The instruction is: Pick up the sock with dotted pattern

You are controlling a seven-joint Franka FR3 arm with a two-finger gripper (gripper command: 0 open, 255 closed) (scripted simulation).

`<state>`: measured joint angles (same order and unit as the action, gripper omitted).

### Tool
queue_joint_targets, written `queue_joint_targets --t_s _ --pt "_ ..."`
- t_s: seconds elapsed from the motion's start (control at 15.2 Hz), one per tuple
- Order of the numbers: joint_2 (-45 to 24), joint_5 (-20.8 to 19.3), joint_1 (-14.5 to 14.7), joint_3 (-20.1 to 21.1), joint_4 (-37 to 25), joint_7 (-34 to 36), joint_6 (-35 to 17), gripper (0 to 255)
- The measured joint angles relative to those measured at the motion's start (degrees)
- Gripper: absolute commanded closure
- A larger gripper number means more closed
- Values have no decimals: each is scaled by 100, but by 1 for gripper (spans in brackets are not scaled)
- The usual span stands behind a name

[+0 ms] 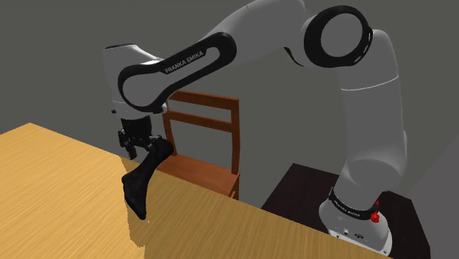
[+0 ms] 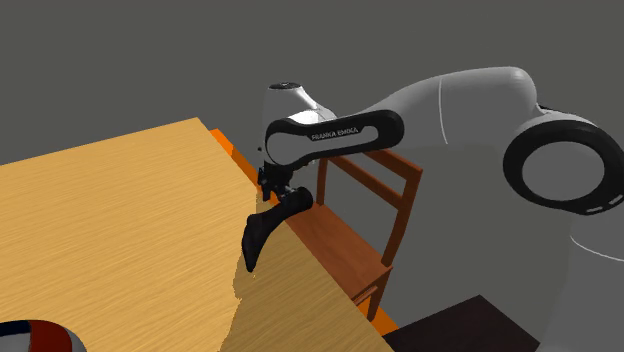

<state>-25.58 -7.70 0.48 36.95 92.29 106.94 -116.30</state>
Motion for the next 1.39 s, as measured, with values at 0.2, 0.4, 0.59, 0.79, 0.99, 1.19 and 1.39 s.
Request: queue_joint_targets --t_s 0.2,0.4,0.59,0.79,0.99,1.19,1.39 --pt "-266 -105 134 -99 -169 224 -89 0" --pt "-407 -175 175 -152 -146 259 -241 0" --pt "-486 -222 182 -186 -6 271 -448 0" --pt "-503 -233 189 -192 -7 274 -469 255" --pt "-504 -234 189 -193 -8 274 -471 255" --pt "-502 -234 187 -193 -5 273 -475 255" --pt "-492 -226 186 -188 -17 273 -450 255"
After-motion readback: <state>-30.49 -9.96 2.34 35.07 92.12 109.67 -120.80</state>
